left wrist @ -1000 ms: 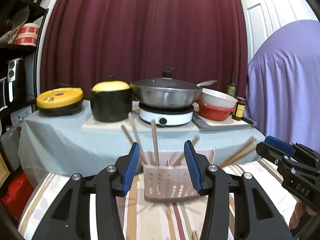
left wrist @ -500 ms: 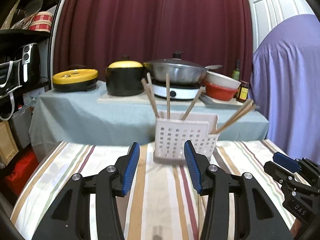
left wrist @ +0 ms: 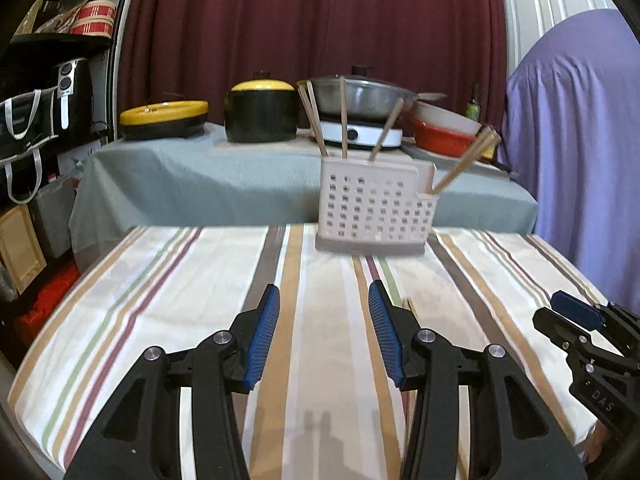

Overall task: Organize utensils
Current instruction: 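Move both open tools back to the remaining chopsticks on the table, then close the left tool on a chopstick while the right tool closes on another, then lift both held chopsticks off the table toward the white holder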

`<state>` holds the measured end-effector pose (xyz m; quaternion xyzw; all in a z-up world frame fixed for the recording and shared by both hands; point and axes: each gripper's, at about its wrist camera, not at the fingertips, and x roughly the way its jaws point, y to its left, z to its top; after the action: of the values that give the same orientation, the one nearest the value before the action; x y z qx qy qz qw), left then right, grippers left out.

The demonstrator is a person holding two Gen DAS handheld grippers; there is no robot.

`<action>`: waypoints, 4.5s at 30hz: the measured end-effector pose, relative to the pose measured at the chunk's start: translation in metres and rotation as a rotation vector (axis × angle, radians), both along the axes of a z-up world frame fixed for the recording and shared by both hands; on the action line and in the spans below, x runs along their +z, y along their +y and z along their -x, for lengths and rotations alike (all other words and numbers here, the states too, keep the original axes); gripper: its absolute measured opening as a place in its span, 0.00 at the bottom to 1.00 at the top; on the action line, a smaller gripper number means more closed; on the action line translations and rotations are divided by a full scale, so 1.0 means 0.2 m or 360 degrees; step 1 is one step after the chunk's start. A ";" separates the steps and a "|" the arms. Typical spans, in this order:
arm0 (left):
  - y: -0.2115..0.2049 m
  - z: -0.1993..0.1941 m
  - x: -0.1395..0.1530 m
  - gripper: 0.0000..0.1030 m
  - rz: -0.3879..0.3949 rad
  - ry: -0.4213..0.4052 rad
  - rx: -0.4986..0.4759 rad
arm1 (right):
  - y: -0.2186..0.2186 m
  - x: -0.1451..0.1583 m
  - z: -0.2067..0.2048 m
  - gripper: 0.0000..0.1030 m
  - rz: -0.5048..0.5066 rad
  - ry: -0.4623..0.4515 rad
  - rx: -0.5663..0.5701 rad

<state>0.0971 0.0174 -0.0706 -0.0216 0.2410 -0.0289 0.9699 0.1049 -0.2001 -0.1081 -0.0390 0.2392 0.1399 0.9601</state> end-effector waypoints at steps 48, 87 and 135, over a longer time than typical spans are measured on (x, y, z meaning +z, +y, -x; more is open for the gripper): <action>-0.04 0.36 -0.35 0.06 -0.0033 0.0237 -0.0220 | 0.17 -0.25 0.27 0.35 0.0049 0.0131 0.0174; 0.08 0.39 -0.31 0.06 -0.0018 0.0197 -0.0102 | 0.12 -0.23 0.34 0.05 0.0151 0.0116 0.0122; 0.10 0.48 0.31 0.06 0.0087 -0.0284 -0.0132 | -0.12 0.40 0.43 0.05 -0.0089 -0.0386 0.0026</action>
<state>0.0018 0.0383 -0.0079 -0.0355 0.1534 -0.0773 0.9845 0.0193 -0.2233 -0.0279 -0.0308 0.1171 0.1486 0.9815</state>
